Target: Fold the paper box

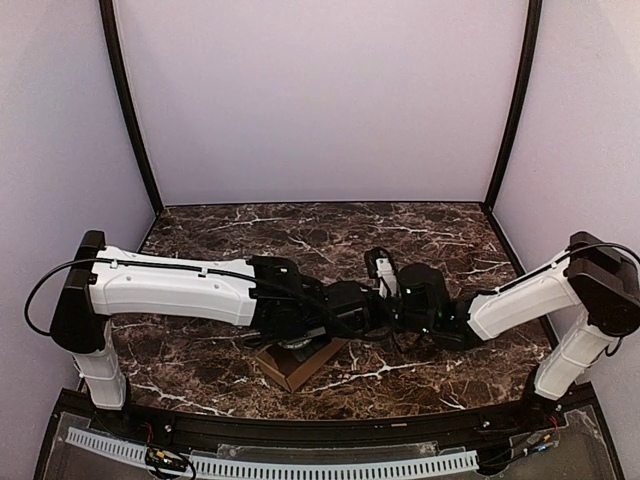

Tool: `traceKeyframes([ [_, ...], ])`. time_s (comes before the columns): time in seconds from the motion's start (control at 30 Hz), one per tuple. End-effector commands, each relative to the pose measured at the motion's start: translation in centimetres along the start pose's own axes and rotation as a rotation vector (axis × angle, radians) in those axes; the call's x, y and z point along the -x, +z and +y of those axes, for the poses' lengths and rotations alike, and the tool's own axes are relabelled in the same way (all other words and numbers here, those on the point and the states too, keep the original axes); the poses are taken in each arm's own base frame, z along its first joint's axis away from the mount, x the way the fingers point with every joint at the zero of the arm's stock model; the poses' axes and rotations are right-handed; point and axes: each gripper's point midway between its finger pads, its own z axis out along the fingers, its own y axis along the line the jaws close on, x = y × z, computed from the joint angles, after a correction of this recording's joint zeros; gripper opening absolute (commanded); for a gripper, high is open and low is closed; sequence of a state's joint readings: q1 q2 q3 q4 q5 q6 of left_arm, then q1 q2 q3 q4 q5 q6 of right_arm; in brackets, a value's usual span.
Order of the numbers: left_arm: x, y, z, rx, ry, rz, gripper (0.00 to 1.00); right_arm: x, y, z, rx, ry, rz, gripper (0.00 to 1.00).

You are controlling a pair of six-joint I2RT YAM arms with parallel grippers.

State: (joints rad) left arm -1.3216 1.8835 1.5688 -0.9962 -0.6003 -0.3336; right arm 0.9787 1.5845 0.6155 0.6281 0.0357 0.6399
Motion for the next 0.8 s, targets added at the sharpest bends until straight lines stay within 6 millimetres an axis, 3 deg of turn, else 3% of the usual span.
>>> traceKeyframes([
  [0.0, -0.9, -0.1, -0.6, -0.016, 0.015, 0.044, 0.01, -0.6, 0.8, 0.9, 0.069, 0.02, 0.032, 0.0],
  [0.13, -0.9, -0.1, -0.5, -0.012, 0.011, 0.045, 0.01, -2.0, 1.1, 1.7, 0.121, 0.048, 0.074, 0.0],
  [0.4, -0.8, 0.1, -0.5, -0.007, 0.004, 0.041, 0.01, -2.9, 1.3, 4.0, 0.173, 0.047, 0.101, 0.0],
  [0.57, -0.8, 0.2, -0.7, -0.01, -0.002, 0.043, 0.01, -3.2, 0.9, 2.5, 0.093, 0.042, 0.097, 0.0],
  [0.77, -0.9, 0.6, -1.2, -0.017, -0.018, 0.053, 0.01, -3.3, -1.4, 0.4, 0.001, 0.052, 0.067, 0.0],
])
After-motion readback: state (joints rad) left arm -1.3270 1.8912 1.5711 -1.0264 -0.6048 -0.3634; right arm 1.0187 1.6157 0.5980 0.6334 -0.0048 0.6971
